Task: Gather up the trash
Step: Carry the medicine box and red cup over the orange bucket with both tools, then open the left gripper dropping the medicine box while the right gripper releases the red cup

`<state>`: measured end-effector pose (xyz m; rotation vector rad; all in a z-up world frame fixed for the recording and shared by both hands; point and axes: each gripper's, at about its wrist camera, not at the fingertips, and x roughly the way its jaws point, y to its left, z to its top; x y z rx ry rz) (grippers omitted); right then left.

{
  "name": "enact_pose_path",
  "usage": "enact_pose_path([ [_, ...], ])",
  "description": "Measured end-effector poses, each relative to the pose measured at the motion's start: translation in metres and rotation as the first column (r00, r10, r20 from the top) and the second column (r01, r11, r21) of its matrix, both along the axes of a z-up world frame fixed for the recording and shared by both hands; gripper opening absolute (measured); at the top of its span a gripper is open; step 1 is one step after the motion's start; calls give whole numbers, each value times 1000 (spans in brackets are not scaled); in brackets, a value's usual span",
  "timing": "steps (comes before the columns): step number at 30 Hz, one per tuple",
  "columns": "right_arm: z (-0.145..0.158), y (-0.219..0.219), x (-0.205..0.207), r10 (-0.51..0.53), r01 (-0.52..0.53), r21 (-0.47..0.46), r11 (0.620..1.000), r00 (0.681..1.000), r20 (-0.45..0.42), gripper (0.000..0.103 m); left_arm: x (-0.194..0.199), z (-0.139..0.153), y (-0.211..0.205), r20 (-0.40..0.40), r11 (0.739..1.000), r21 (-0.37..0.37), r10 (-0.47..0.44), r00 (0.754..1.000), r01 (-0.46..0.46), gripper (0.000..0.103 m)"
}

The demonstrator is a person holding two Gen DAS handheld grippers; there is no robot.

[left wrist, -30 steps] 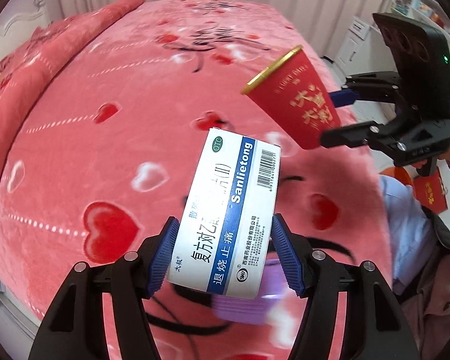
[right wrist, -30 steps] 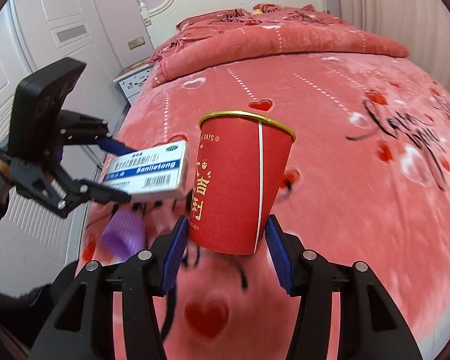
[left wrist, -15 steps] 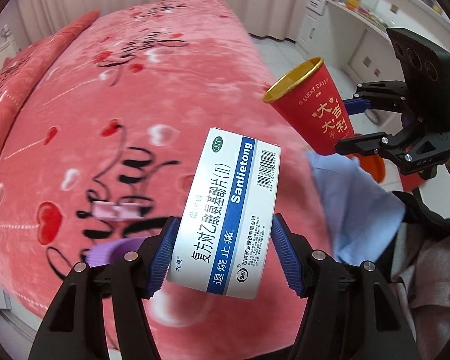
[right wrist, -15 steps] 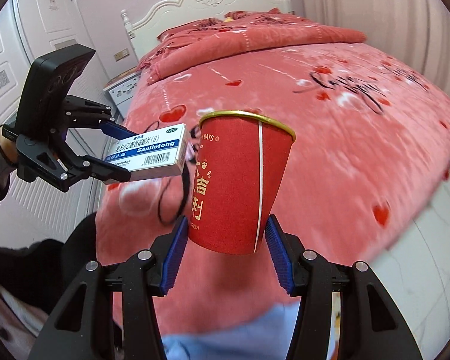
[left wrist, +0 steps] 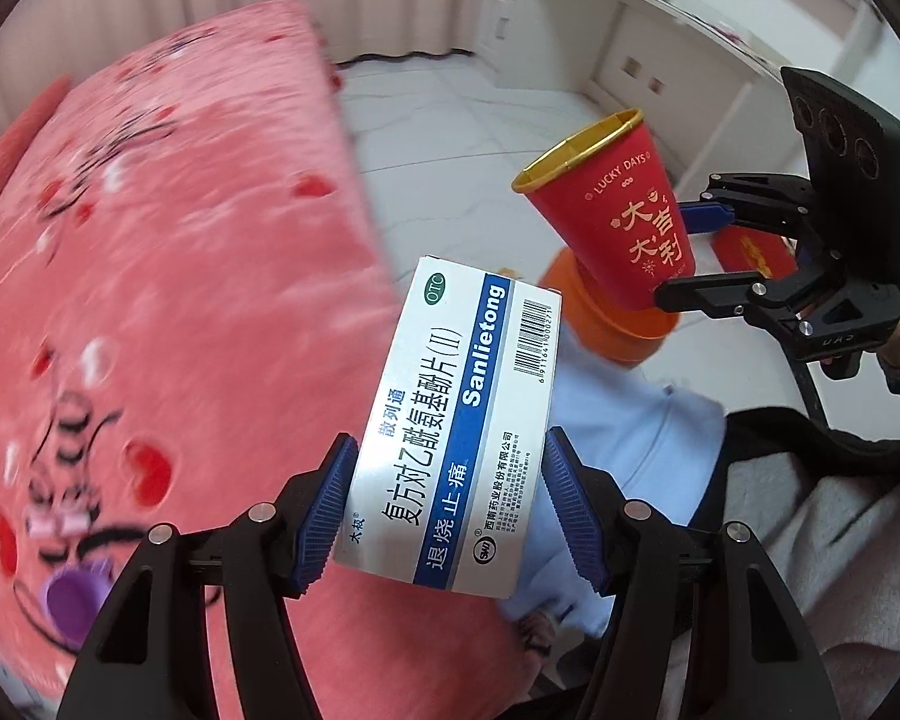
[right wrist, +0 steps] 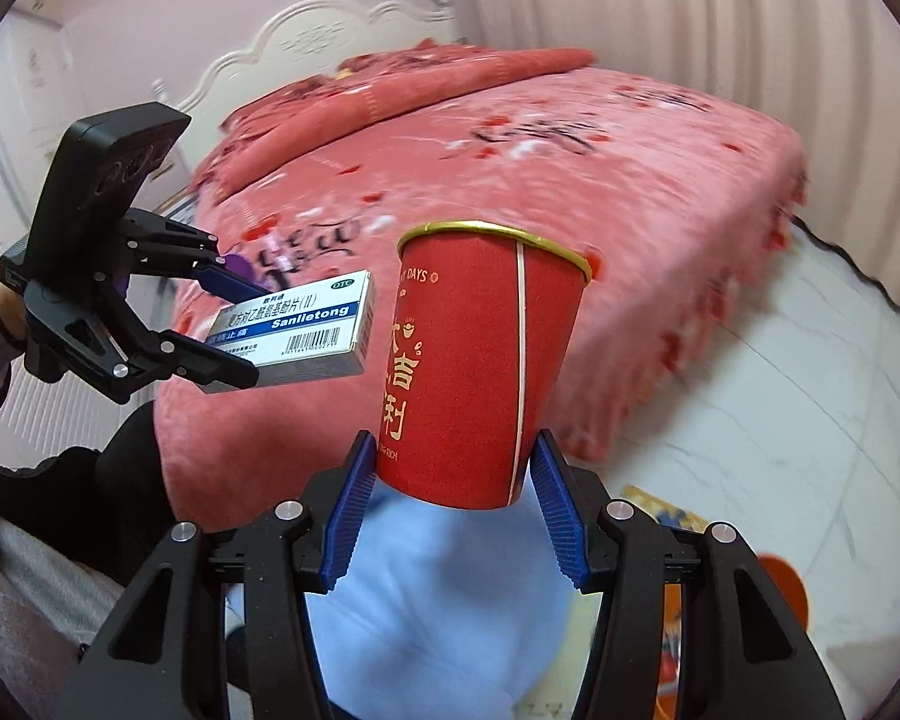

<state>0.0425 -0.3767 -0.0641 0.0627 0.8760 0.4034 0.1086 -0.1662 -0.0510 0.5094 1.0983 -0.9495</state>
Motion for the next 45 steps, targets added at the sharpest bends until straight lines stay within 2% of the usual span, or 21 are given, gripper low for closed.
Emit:
enact_pose_path([
  [6, -4, -58, -32, -130, 130, -5, 992, 992, 2, 53, -8, -4, -65, -2, 995, -20, -102, 995, 102, 64],
  [11, -13, -114, -56, -258, 257, -18, 966, 966, -12, 53, -18, -12, -121, -18, 980, -38, -198, 980, 197, 64],
  [17, -29, -168, -81, -384, 384, -24, 923, 922, -38, 53, -32, -32, -187, -63, 946, -33, -325, 944, 324, 64],
  [26, -54, -231, -113, -523, 524, -10, 852, 849, -79, 53, -41, -62, -260, -127, 906, -30, -423, 897, 423, 64],
  [34, -70, -259, -122, -576, 579, 9, 815, 811, -103, 53, -48, -88, -298, -173, 890, -16, -452, 875, 456, 64],
  [39, -78, -268, -125, -594, 599, 13, 800, 795, -122, 54, -48, -105, -315, -187, 892, 5, -442, 877, 451, 64],
  [40, -80, -269, -125, -597, 603, 15, 797, 792, -126, 54, -48, -107, -318, -177, 895, 13, -437, 882, 446, 68],
  [41, -81, -270, -125, -600, 607, 15, 795, 790, -128, 54, -48, -109, -320, -167, 896, 22, -433, 886, 443, 78],
  [42, -82, -271, -125, -602, 609, 16, 793, 788, -132, 54, -47, -112, -321, -161, 898, 31, -429, 889, 439, 83],
  [45, -87, -271, -124, -601, 609, 20, 793, 787, -142, 54, -48, -115, -324, -173, 903, 34, -416, 893, 428, 85],
])
